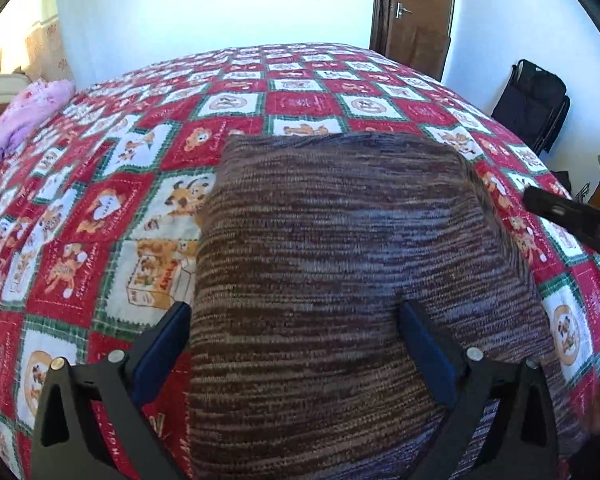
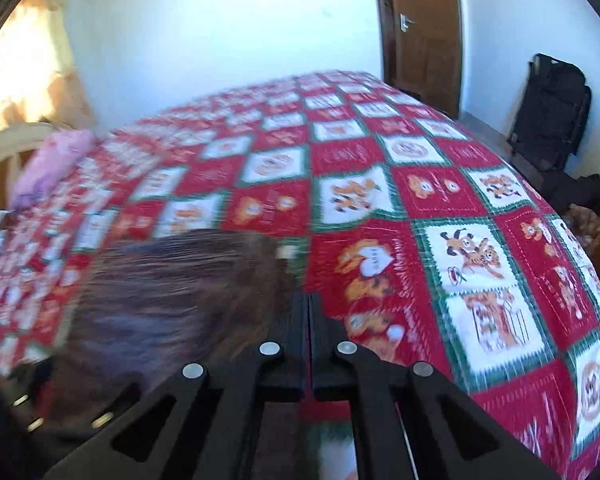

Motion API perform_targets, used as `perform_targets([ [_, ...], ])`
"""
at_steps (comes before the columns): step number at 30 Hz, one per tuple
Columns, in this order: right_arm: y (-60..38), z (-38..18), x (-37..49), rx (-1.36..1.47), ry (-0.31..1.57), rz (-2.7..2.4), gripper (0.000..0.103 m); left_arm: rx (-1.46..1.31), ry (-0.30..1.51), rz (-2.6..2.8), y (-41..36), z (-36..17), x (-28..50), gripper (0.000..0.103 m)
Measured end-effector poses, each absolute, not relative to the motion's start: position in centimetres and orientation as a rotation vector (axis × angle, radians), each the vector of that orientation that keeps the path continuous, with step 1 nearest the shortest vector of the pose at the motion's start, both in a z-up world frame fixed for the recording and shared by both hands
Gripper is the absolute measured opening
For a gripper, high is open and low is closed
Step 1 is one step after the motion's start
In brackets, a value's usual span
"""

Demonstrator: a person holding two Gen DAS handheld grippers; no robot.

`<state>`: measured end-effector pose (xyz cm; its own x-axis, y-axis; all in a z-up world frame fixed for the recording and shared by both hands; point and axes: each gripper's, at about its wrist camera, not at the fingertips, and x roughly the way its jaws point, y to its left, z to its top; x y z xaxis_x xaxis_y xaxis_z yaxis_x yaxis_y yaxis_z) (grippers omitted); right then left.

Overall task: Fold small clothes
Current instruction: 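Fold the held side over the bundle with the right gripper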

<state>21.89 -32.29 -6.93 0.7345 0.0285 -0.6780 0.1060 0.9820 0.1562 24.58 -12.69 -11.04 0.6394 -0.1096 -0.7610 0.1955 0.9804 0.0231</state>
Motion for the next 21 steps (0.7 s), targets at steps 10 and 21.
perform_targets([
  [10,-30.5,-11.8,19.6,0.347,0.834,0.105,0.052,0.283,0.771,-0.094,-14.8,-10.7,23.3,0.103],
  [21,-33.7,-12.3,17.1,0.567,0.682,0.108,0.054,-0.042,0.905,-0.286,-9.5,-10.7,24.5,0.103],
])
